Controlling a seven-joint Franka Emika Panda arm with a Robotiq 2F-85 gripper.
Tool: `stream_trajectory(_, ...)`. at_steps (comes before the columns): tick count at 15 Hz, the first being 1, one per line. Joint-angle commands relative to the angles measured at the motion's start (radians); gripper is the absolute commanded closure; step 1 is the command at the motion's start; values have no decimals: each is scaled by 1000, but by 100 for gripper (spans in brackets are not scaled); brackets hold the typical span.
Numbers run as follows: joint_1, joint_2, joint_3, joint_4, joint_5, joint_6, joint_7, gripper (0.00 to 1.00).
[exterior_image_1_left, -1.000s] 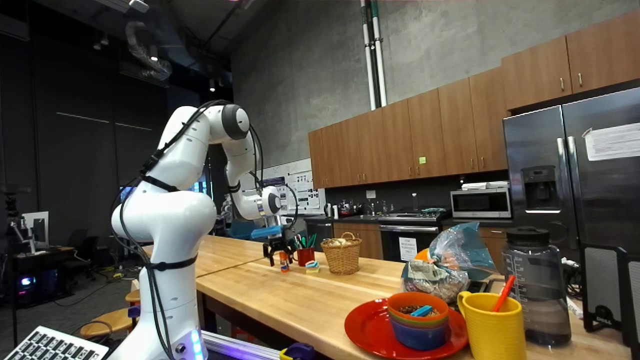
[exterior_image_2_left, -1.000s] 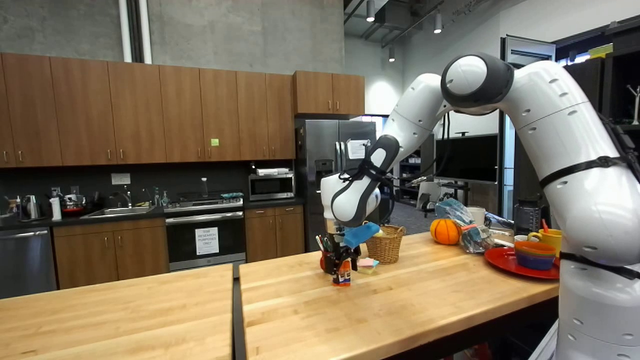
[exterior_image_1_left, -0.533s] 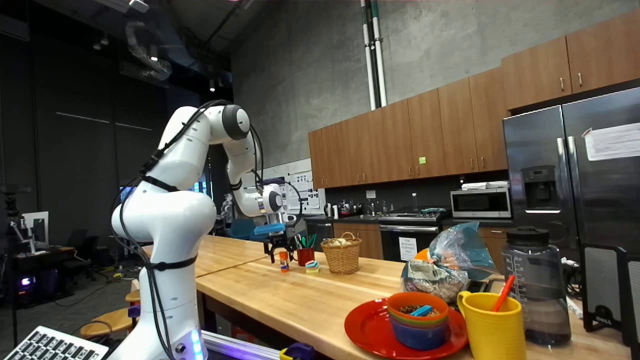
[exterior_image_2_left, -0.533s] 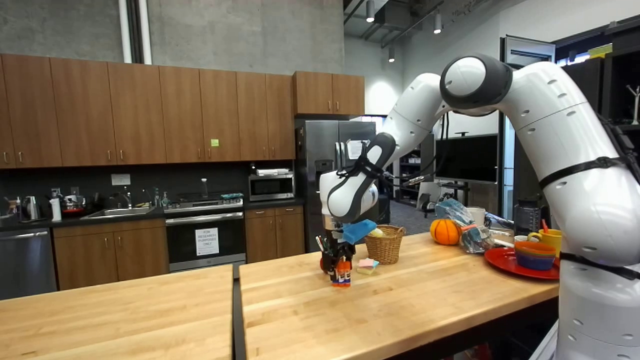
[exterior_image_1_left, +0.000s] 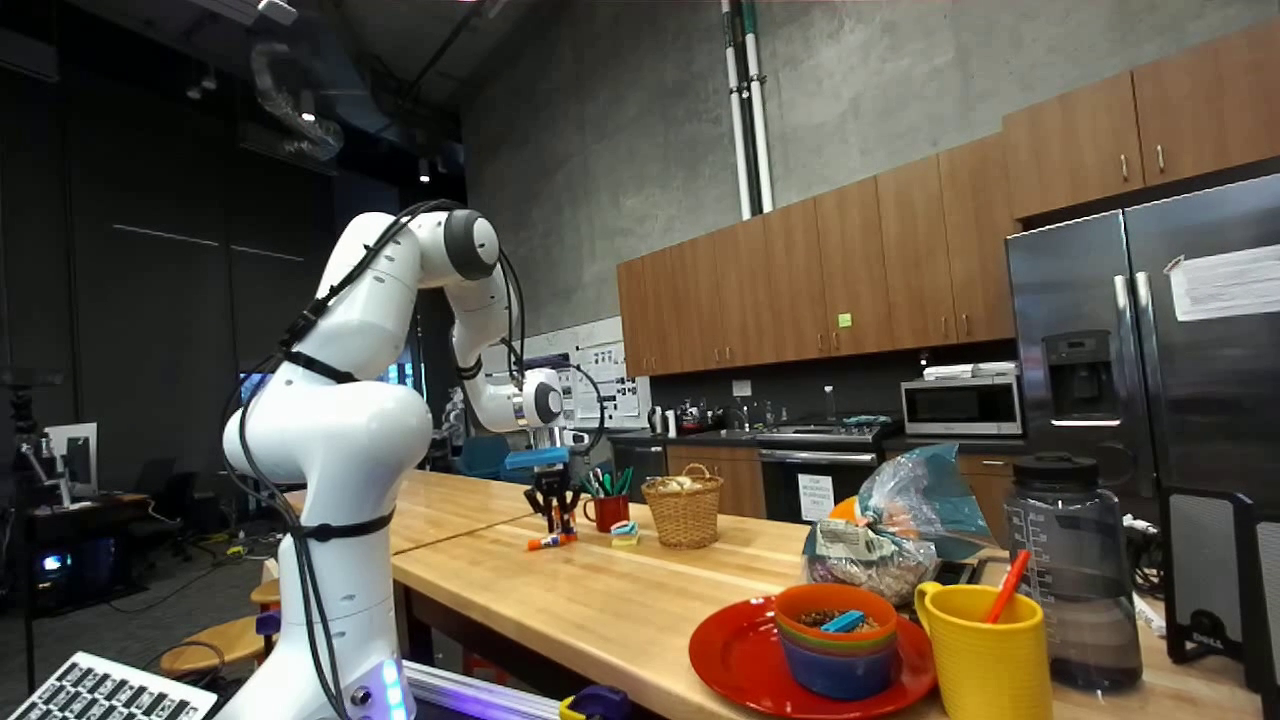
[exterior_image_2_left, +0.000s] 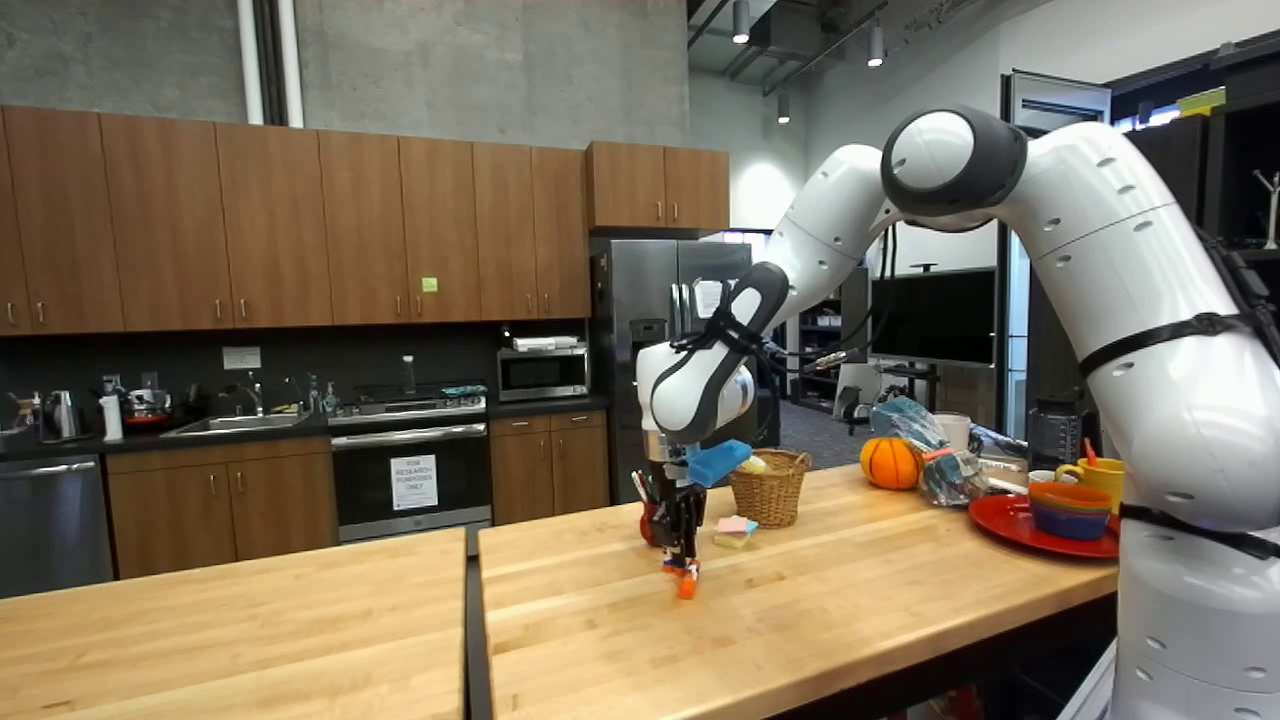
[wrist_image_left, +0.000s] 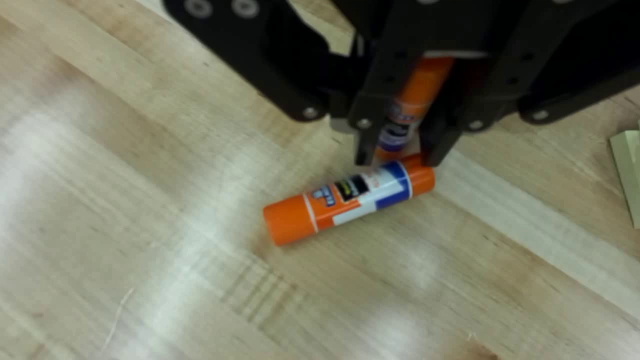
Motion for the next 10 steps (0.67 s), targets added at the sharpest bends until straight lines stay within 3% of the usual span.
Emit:
stream_trajectory(1, -5, -3, 7, 7, 14, -23, -22, 98)
stream_trajectory(3, -1, -3, 14, 8, 18, -20, -22, 94)
stream_trajectory(10, 16, 1, 80, 7, 81, -16, -43, 94)
